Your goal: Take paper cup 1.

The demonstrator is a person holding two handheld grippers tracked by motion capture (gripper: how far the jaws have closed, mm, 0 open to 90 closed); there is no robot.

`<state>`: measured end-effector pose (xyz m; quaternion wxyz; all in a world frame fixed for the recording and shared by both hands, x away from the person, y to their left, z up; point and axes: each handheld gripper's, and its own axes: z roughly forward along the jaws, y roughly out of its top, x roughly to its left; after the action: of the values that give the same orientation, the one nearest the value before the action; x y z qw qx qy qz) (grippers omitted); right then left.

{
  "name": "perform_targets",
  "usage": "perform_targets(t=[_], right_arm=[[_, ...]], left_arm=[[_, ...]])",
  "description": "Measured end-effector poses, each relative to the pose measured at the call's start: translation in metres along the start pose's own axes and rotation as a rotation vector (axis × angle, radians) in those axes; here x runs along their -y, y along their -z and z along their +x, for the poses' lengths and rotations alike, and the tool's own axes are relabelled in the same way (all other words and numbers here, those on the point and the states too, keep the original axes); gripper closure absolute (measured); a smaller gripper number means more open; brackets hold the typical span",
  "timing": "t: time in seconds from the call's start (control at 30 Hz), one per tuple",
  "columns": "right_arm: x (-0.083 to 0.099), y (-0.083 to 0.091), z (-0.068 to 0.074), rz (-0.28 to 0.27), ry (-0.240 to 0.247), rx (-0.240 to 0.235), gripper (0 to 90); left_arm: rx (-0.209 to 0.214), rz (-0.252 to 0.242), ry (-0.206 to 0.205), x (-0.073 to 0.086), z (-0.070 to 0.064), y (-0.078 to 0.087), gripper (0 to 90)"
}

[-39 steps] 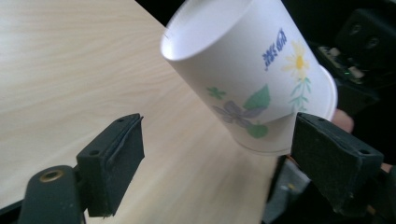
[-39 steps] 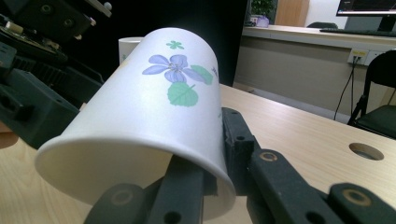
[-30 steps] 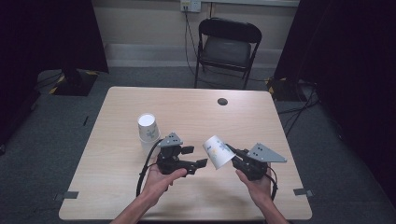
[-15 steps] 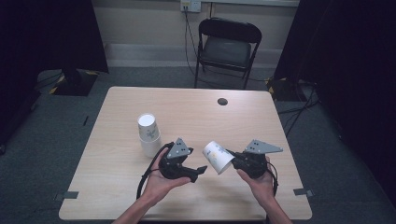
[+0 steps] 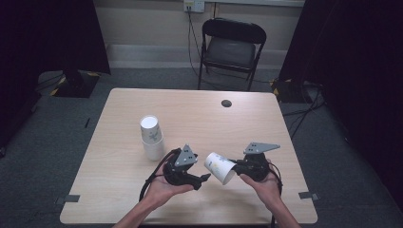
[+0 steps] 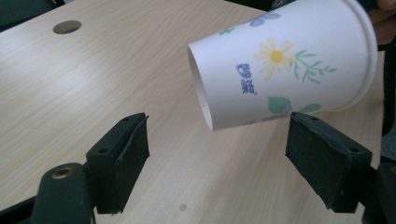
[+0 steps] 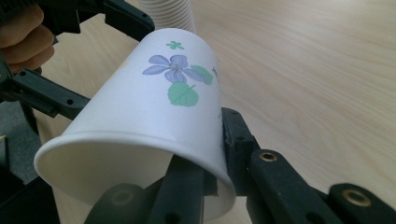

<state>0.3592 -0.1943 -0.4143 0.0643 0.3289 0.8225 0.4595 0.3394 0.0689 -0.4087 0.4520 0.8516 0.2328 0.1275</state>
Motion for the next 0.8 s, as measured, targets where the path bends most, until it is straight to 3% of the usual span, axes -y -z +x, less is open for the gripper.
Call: perform_targets(t=[0.17, 0.3, 0.43, 0.47, 0.6, 0.8], right_arm=[[0.0, -0.004, 0.0, 0.042, -0.003, -0.032, 86.1], [0.001, -0.009, 0.001, 0.095, -0.007, -0.067, 86.1], [0.001, -0.012, 0.002, 0.123, -0.004, -0.082, 86.1], [0.001, -0.012, 0.001, 0.135, -0.007, -0.087, 86.1], [0.002, -0.017, -0.001, 0.169, -0.02, -0.118, 86.1], [0.001, -0.022, 0.0, 0.204, -0.029, -0.141, 86.1]], left_arm=[[-0.007, 0.014, -0.035, 0.0, -0.005, -0.002, 17.9], [-0.003, 0.041, -0.107, 0.0, -0.011, -0.005, 16.7], [-0.002, 0.057, -0.129, -0.001, -0.015, -0.006, 15.7], [0.002, 0.076, -0.154, -0.001, -0.015, -0.006, 16.1], [0.022, 0.073, -0.178, 0.0, -0.019, -0.009, 15.9], [0.046, 0.118, -0.276, 0.001, -0.028, -0.013, 15.6]])
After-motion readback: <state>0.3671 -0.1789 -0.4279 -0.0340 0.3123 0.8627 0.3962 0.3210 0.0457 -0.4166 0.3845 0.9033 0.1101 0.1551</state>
